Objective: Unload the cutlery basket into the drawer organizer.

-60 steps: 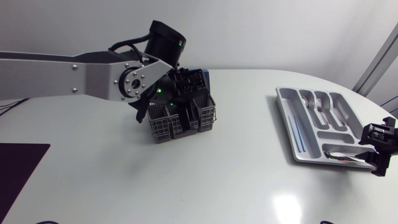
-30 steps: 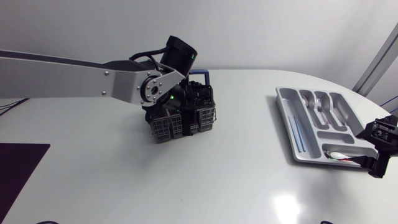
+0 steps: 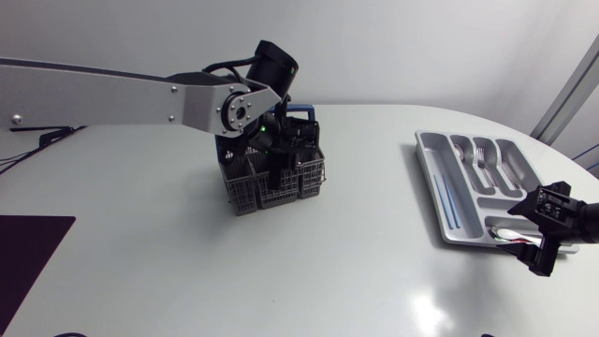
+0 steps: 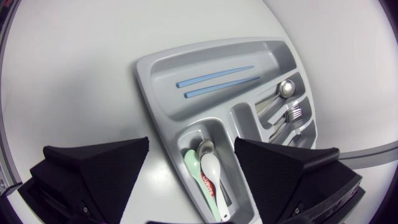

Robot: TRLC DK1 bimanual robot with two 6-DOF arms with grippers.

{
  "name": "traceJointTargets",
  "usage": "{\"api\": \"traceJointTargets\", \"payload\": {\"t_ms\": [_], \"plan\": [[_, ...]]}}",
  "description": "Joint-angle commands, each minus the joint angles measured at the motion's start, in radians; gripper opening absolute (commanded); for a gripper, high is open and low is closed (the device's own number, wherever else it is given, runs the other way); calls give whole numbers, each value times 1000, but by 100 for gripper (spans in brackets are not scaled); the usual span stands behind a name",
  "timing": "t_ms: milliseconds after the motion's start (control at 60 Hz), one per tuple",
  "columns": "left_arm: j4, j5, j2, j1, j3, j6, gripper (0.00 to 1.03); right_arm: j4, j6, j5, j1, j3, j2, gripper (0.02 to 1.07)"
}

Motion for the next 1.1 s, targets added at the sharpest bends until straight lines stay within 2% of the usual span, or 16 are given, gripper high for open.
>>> {"api": "traceJointTargets", "payload": {"t_ms": [0, 633, 1083], "plan": [[-24, -1, 32, 3, 28, 49, 29, -8, 20, -6, 16, -31, -6, 101], [-40, -1, 80, 26, 71, 47, 25, 0, 42, -6, 50, -60, -8, 101], [-48, -1, 107, 13, 85, 39, 25, 2, 45, -5, 58, -60, -11, 101]]}}
